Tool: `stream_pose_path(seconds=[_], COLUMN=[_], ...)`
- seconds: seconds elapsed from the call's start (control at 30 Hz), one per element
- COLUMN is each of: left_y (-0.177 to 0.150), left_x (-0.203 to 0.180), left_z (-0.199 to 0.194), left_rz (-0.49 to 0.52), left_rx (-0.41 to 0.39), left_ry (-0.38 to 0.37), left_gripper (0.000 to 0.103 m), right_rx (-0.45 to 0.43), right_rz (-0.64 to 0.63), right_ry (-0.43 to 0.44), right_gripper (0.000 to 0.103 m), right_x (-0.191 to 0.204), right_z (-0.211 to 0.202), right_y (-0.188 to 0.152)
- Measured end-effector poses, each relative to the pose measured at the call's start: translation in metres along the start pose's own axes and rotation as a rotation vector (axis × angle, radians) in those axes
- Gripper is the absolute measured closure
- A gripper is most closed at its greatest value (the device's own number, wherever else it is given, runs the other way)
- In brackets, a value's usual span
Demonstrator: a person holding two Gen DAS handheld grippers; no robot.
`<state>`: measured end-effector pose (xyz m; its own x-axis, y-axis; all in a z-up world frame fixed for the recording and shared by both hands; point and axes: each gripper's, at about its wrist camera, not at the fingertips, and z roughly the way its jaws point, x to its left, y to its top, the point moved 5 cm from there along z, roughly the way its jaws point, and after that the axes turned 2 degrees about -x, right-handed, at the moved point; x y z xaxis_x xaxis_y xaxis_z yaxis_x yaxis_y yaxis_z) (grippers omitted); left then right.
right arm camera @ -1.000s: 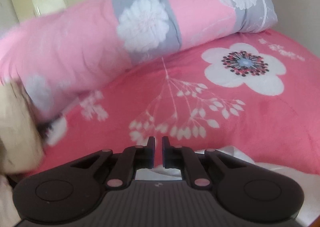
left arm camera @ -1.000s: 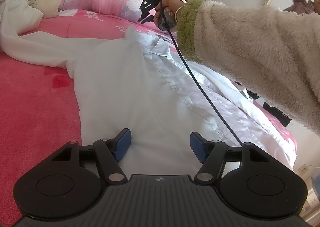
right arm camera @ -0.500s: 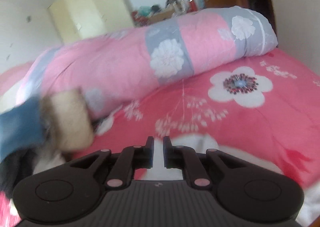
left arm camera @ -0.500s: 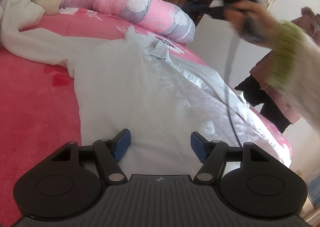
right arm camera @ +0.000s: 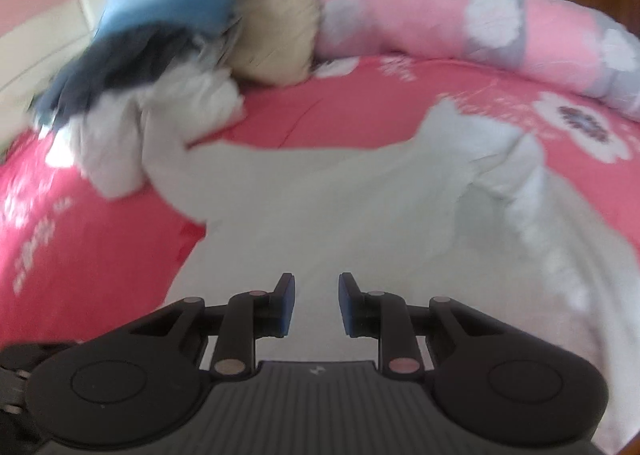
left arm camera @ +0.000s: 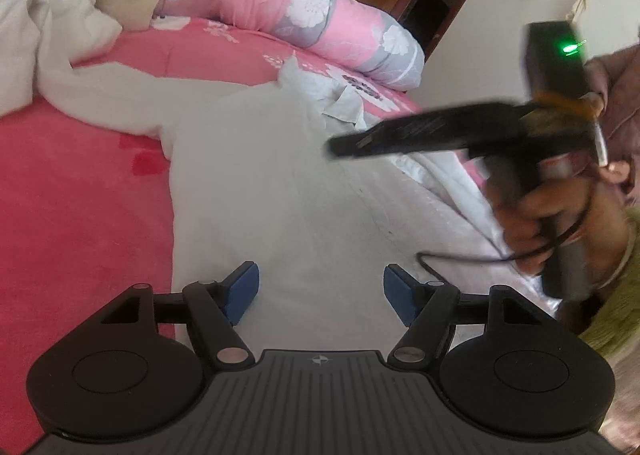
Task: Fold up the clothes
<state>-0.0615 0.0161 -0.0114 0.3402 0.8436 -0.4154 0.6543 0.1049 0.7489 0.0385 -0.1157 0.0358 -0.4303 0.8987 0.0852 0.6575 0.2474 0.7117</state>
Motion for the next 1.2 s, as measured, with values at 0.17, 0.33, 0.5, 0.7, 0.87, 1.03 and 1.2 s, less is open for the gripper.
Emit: stream_pose_path(seconds=[0.17,0.33,0.5,0.7,0.87,1.03,1.2], left_y=[-0.003,-0.016,-0.024,-0.017,-0.007,0.002,0.011], left_x=[-0.008,-0.012,-0.02,-0.025,-0.015,-0.006,0.005], left_z=[-0.005,0.001,-0.005,-0.024,-0.034,-0.045,-0.053], left_rz=[0.055,0.068,0.09,0.084,0.042,0.016,0.003], left_rx=[-0.004,0.045,0.056,0.026,-0.002,-0.037,-0.076], left_ry=[0.054,0.094,0.123,0.147,0.194,0.237,0.284], left_gripper=[0.033,0.033,0.033,0.033,0.033,0.033,0.033], right_rx=[-0.009,-0.03,-0.065,-0.15,-0.164,-0.173,-0.126], right_rz=[-0.063,-0.129,-0.189,-0.179,-0.184,-0.214,-0.287], right_ry=[0.015,-0.03,-0.089,-0.09,-0.06,-0.033,-0.047], right_gripper=[0.077,0.066,0.065,0.065,0.065,0.065,0.065], right_x=[0.013,0.013,0.015,0.015,0.024,0.039,0.049], right_z=[0.029,0.043,0.038,0.001,-0.029,-0.058,-0.05], right_y=[-0.018,-0.032,-0.035,-0.029,-0.037,-0.045,-0.049])
